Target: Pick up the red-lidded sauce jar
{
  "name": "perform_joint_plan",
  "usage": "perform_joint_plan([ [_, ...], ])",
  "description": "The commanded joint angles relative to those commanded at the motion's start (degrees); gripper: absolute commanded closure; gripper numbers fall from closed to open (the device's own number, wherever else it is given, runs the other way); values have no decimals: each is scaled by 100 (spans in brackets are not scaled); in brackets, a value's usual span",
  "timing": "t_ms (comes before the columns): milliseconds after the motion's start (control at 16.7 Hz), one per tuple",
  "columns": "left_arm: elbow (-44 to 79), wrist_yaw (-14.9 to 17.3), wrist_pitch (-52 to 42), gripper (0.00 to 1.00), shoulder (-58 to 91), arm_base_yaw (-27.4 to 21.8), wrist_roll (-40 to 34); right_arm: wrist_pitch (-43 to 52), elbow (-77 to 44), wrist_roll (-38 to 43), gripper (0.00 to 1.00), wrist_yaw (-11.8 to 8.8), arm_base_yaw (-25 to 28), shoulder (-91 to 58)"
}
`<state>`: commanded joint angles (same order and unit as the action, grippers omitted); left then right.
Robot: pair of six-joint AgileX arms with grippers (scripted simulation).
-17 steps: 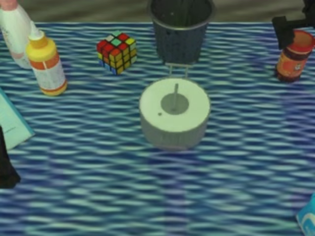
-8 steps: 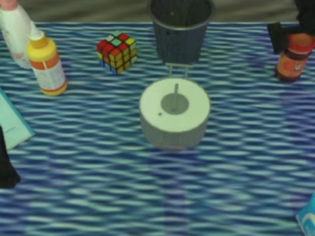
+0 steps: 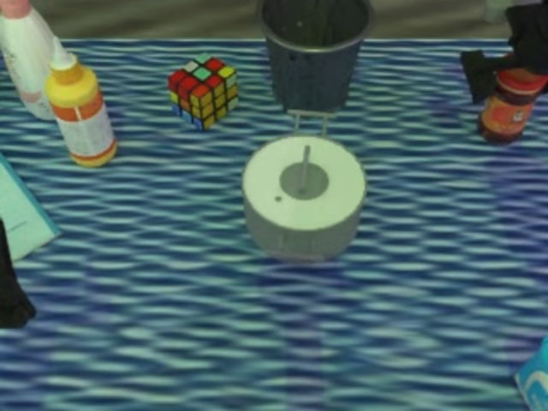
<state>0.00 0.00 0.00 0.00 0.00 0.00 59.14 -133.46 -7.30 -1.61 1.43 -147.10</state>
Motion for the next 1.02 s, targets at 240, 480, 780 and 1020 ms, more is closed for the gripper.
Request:
perform_joint_plan([
  [240,0,0,0,0,0,0,0,0,0,0,45,0,0,0],
  [480,0,0,0,0,0,0,0,0,0,0,75,0,0,0],
  [780,0,0,0,0,0,0,0,0,0,0,100,0,0,0],
  [1020,0,0,0,0,0,0,0,0,0,0,100,0,0,0],
])
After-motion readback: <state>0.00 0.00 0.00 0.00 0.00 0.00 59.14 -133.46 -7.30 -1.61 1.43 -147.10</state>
